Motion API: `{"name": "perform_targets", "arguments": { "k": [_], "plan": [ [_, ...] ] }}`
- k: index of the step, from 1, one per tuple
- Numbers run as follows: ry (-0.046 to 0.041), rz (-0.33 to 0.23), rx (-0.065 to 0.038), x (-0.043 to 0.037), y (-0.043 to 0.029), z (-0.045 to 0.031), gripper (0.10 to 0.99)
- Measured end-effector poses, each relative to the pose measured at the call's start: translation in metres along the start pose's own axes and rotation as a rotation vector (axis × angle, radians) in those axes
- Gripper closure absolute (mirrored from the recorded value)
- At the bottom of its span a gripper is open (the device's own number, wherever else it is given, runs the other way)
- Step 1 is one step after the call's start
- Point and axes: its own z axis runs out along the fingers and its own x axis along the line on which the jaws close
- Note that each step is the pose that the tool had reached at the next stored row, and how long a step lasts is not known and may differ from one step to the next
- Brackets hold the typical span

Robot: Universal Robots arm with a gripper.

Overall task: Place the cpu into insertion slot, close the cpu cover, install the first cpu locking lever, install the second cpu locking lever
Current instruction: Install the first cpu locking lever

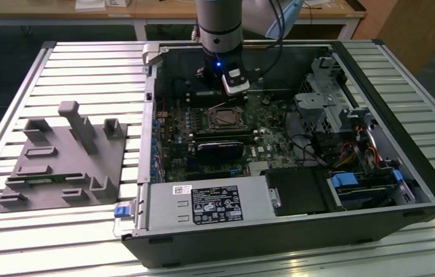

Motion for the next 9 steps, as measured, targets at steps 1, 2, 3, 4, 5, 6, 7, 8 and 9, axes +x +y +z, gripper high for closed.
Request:
{"name": "perform_targets", "arguments": {
  "k": [1, 2, 3, 4, 5, 6, 7, 8, 9],
  "plan": [
    [-0.0018, 0.0, 0.0, 0.0001, 0.0, 0.0005, 0.98],
    [-0.0058, -0.001, 0.0, 0.0001, -0.0002, 0.0012, 0.98],
    [-0.0111, -0.002, 0.0, 0.0002, -0.0004, 0.0018, 0.98],
    [-0.0165, -0.003, -0.001, 0.0002, -0.0005, 0.0026, 0.98],
    [-0.0208, -0.003, -0.001, 0.0003, -0.0007, 0.0034, 0.98],
    [-0.0238, -0.001, -0.001, 0.0004, -0.0007, 0.0041, 0.98],
    [-0.0258, 0.002, 0.0, 0.0005, -0.0004, 0.0045, 0.98],
    [-0.0276, 0.008, 0.001, 0.0007, -0.0002, 0.0049, 0.98],
    [-0.0297, 0.018, 0.001, 0.0008, 0.0001, 0.0053, 0.98]
  ]
}}
